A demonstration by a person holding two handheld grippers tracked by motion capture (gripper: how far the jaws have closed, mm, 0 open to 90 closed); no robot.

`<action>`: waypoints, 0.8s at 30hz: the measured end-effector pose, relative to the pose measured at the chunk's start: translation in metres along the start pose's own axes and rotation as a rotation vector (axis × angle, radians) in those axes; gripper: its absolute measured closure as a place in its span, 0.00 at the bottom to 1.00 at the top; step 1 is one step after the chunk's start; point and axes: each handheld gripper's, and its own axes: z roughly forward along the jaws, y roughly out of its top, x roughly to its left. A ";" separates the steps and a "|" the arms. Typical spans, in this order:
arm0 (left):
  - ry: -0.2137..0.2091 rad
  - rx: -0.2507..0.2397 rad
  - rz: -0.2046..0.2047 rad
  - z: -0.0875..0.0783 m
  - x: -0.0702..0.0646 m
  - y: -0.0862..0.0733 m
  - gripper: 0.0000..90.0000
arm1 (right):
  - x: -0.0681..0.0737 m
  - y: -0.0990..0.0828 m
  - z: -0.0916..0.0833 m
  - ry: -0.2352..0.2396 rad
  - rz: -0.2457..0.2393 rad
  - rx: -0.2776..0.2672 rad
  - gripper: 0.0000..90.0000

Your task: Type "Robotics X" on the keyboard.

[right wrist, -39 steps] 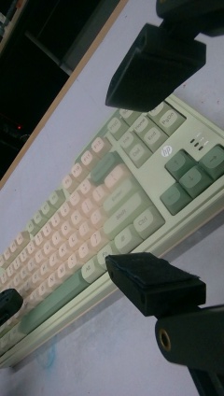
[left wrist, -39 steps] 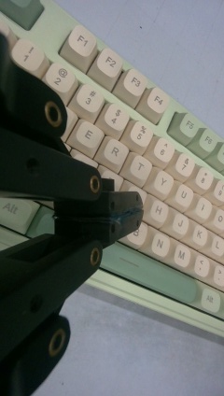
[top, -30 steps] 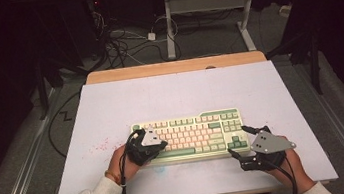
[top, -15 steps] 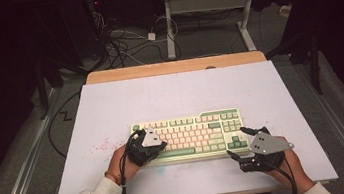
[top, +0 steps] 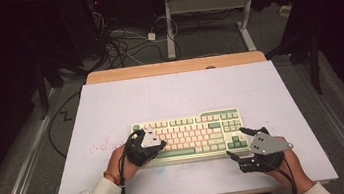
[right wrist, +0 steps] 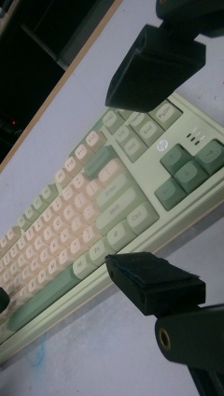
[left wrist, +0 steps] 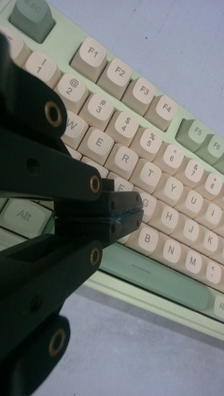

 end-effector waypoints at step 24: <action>0.045 -0.050 -0.053 -0.020 0.013 -0.009 0.97 | 0.000 0.001 0.000 0.006 0.005 -0.008 0.23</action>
